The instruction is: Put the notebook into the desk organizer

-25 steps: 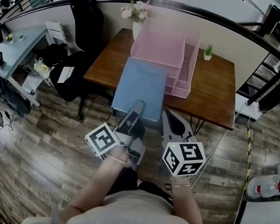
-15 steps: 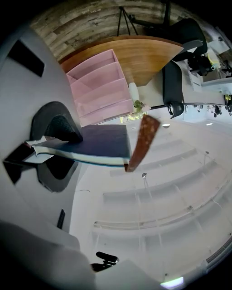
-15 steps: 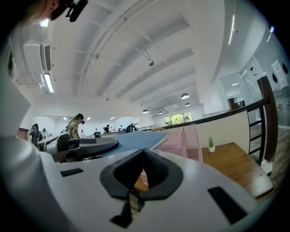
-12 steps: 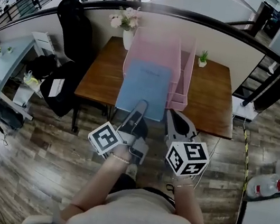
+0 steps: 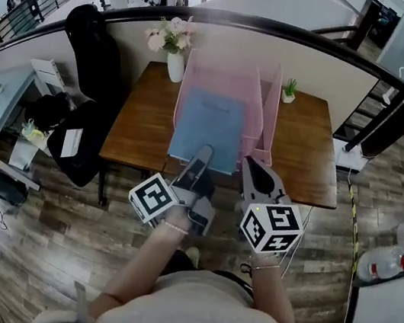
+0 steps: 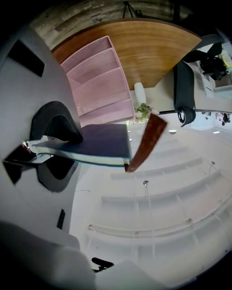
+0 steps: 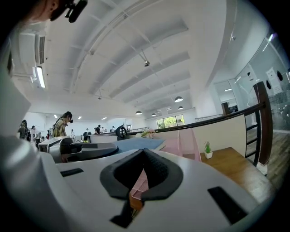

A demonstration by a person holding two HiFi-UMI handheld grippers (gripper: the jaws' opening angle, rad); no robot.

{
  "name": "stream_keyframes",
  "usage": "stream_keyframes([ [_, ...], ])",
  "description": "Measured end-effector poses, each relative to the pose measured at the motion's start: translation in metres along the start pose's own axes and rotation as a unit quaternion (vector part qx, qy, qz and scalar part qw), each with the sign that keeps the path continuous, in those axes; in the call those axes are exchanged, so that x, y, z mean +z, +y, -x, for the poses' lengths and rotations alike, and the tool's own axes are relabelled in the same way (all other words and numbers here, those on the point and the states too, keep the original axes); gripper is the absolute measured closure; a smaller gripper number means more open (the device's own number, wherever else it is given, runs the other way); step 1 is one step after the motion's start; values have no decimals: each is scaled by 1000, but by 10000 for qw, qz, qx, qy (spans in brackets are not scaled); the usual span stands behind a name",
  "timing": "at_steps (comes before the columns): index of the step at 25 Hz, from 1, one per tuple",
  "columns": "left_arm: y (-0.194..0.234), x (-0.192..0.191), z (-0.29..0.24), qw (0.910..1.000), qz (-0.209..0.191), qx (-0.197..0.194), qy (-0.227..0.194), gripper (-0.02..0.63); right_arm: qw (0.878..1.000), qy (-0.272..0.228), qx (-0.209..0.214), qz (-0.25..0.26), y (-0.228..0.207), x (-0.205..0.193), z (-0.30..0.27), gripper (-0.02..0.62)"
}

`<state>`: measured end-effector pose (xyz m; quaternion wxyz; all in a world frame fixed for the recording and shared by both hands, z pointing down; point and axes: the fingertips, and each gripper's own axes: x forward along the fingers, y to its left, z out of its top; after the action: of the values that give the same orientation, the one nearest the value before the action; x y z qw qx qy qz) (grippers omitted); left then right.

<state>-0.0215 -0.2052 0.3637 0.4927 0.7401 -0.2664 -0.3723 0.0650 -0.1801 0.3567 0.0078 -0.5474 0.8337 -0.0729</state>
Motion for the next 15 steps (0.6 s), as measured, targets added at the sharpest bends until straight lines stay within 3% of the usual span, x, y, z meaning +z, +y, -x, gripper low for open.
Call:
stream_keyframes([
  [15, 35, 19, -25, 9993, 279, 84, 251, 532, 9994, 102, -340, -5, -10, -13, -39, 586],
])
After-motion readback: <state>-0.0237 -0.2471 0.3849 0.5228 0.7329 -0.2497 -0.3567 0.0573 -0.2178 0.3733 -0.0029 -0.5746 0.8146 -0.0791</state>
